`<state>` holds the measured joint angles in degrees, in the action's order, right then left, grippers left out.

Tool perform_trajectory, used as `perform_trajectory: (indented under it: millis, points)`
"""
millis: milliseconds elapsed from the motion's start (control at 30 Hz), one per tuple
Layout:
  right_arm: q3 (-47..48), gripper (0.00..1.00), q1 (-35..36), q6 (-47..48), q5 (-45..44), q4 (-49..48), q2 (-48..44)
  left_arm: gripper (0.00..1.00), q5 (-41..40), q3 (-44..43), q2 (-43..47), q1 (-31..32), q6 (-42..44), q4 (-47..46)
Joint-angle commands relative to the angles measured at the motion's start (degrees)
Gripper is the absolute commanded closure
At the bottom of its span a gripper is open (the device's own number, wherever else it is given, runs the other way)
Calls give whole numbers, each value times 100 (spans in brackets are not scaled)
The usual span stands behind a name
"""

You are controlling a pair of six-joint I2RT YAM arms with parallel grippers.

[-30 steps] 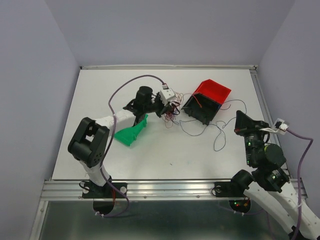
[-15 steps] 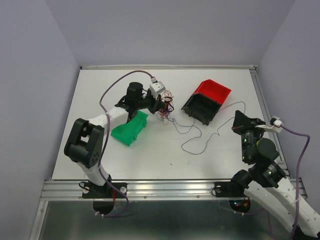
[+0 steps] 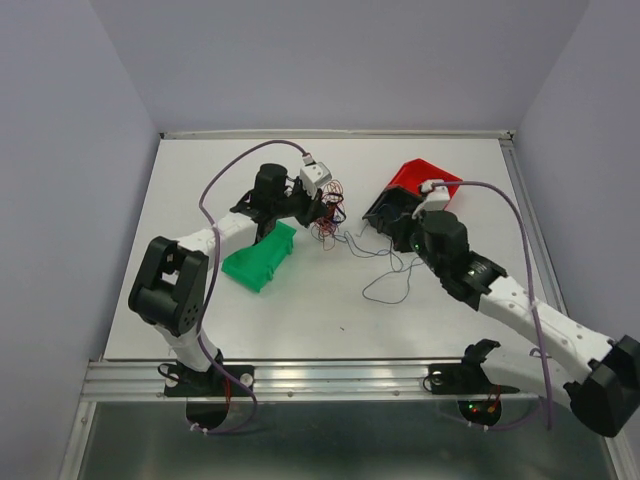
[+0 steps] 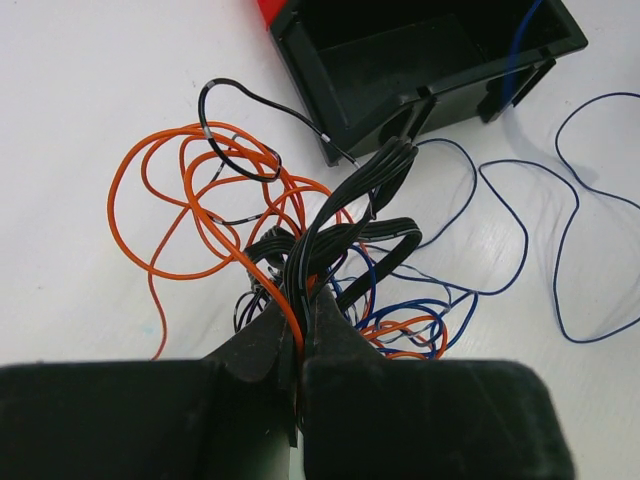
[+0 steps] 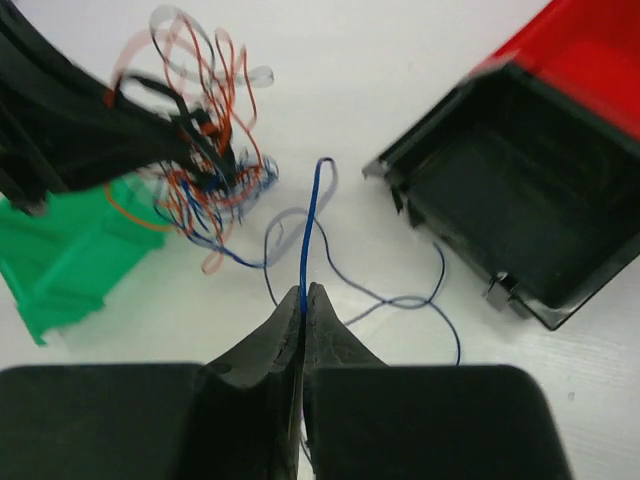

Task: Untangle the cables

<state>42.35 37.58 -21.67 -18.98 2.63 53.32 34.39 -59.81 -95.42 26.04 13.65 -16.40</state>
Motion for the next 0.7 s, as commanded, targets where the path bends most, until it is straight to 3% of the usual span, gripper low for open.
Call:
perform_trajectory:
  millis: [0, 133, 300, 333, 433, 533, 667]
  points:
    - [265, 99, 30, 312, 843, 27, 889, 100, 94, -101, 436, 6, 103, -197]
    - [309, 90, 30, 392, 1361, -367, 1689, 100, 120, -66, 533, -3, 103, -197]
    - [344, 48, 30, 567, 1485, -579, 2243, 100, 85, -48, 586, 6, 94, -197]
    - [336, 34, 30, 594, 1520, -623, 2288, 100, 77, -48, 594, -3, 94, -197]
    - [300, 12, 30, 673, 1555, -694, 2480, 100, -11, -39, 612, -3, 77, -196]
    - [370, 0, 30, 682, 1529, -694, 2779, 100, -99, -31, 638, -20, 33, -214]
    - [520, 0, 38, 655, 1415, -694, 3244, 100, -170, 5, 691, -108, -81, -319]
